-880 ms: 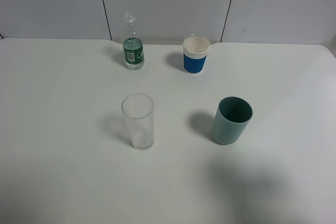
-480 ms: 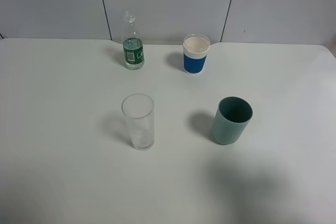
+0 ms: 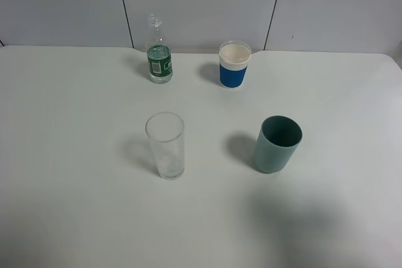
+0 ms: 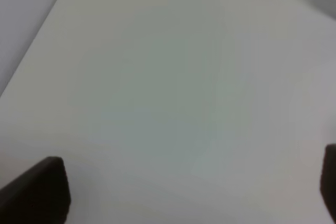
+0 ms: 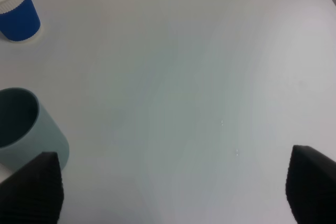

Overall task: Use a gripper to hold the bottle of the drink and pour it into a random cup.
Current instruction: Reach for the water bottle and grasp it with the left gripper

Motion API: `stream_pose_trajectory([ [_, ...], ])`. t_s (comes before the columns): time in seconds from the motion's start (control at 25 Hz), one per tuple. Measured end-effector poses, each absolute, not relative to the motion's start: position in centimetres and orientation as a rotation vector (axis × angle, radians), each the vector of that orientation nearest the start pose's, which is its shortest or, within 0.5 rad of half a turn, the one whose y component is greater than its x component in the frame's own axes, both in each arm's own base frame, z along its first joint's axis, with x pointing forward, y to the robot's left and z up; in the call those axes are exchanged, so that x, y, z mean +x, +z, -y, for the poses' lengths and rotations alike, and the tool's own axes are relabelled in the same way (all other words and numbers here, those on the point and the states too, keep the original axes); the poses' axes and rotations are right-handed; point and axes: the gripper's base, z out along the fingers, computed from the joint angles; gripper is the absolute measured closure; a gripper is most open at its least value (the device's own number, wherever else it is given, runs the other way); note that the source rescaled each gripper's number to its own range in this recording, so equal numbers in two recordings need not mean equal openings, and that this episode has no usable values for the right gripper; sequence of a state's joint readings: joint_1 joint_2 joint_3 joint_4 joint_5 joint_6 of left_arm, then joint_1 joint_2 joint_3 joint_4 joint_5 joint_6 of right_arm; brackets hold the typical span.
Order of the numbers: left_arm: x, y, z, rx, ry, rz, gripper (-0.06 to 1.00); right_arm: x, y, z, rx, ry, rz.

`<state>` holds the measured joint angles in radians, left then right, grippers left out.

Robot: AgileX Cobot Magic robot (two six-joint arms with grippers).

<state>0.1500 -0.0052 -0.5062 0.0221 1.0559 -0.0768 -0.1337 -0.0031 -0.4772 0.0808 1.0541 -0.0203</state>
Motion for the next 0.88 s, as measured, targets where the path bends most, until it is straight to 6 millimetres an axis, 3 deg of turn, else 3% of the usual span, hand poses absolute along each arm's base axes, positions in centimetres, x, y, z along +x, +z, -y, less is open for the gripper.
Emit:
stream_pose_trajectory([
  [0.88, -0.64, 27.94, -0.08, -0.231, 0.073, -2.016, -0.06, -0.18, 27.17, -0.67, 0.114, 0.001, -2.051],
])
